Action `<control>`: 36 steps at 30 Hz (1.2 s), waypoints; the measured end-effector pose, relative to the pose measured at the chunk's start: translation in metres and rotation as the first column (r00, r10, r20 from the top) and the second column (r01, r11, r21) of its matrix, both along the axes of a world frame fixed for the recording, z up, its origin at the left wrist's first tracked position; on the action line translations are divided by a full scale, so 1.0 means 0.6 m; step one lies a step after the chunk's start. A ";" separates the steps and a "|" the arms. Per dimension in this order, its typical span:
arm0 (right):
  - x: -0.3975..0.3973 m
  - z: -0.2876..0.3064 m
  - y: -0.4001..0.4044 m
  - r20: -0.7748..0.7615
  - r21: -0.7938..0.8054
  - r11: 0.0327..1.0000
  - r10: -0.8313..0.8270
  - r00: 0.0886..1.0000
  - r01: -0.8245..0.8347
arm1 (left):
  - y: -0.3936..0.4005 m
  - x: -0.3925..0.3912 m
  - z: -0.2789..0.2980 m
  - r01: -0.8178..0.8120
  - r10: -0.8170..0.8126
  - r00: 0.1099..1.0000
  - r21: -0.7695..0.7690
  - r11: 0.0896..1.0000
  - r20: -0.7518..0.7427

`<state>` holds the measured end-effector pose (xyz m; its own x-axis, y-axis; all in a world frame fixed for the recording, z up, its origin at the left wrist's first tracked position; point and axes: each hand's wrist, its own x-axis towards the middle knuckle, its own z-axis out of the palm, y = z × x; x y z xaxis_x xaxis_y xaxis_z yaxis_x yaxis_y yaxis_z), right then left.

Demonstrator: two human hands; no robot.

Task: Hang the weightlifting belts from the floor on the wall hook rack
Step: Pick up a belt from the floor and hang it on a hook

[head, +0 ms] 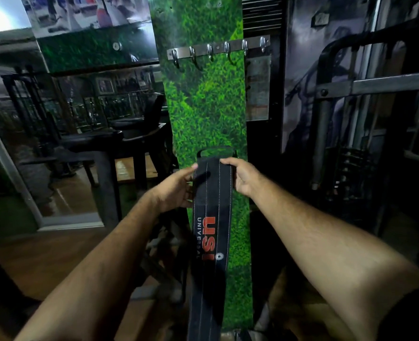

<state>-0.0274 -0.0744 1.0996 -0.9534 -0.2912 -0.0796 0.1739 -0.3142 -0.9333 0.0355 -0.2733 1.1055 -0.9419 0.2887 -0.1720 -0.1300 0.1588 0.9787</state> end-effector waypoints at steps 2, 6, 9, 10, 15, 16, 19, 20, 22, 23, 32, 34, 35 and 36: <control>0.008 -0.008 -0.003 -0.063 -0.015 1.000 -0.007 0.998 0.006 | -0.002 -0.018 0.010 -0.165 0.165 0.986 0.052 0.985 -0.002; 0.024 -0.018 0.001 -0.212 -0.004 1.000 0.026 0.977 -0.027 | 0.005 -0.059 0.030 -0.288 0.305 0.952 0.258 0.922 -0.027; 0.037 -0.024 0.012 -0.213 0.097 0.992 0.101 0.972 -0.081 | 0.015 -0.080 0.050 -0.334 0.396 0.915 0.399 0.854 -0.082; 0.035 -0.030 0.017 -0.205 0.129 0.987 0.121 0.971 -0.096 | 0.018 -0.082 0.051 -0.337 0.408 0.907 0.402 0.852 -0.103; 0.017 -0.016 0.014 -0.159 0.013 1.000 0.003 0.987 -0.001 | 0.038 -0.089 0.029 -0.237 0.334 0.914 0.368 0.899 -0.228; 0.014 -0.003 0.011 -0.172 -0.015 0.999 -0.046 0.984 0.044 | 0.042 -0.090 0.028 -0.211 0.319 0.912 0.373 0.904 -0.257; 0.005 0.032 0.005 -0.242 -0.034 0.973 -0.231 0.942 0.229 | 0.060 -0.090 0.033 -0.198 0.301 0.900 0.318 0.927 -0.316; 0.000 0.038 0.005 -0.295 -0.012 0.957 -0.280 0.913 0.290 | 0.066 -0.095 0.034 -0.210 0.302 0.892 0.284 0.936 -0.336; -0.010 0.043 0.011 -0.410 0.027 0.938 -0.305 0.860 0.345 | 0.077 -0.105 0.042 -0.230 0.319 0.875 0.267 0.936 -0.365; -0.016 0.042 0.014 -0.448 0.037 0.938 -0.293 0.845 0.345 | 0.084 -0.111 0.048 -0.226 0.328 0.873 0.297 0.928 -0.361; -0.106 0.050 0.089 -0.316 0.017 0.930 -0.344 0.884 0.368 | 0.190 -0.177 0.097 -0.231 0.280 0.906 0.184 0.955 -0.318; -0.133 0.061 0.112 -0.311 0.046 0.918 -0.362 0.879 0.394 | 0.219 -0.203 0.104 -0.336 0.375 0.868 0.172 0.926 -0.325; -0.145 0.063 0.125 -0.330 0.053 0.907 -0.378 0.865 0.417 | 0.234 -0.215 0.107 -0.397 0.442 0.818 0.195 0.897 -0.368; -0.157 0.066 0.137 -0.352 0.059 0.897 -0.392 0.850 0.438 | 0.248 -0.230 0.108 -0.440 0.492 0.758 0.221 0.871 -0.429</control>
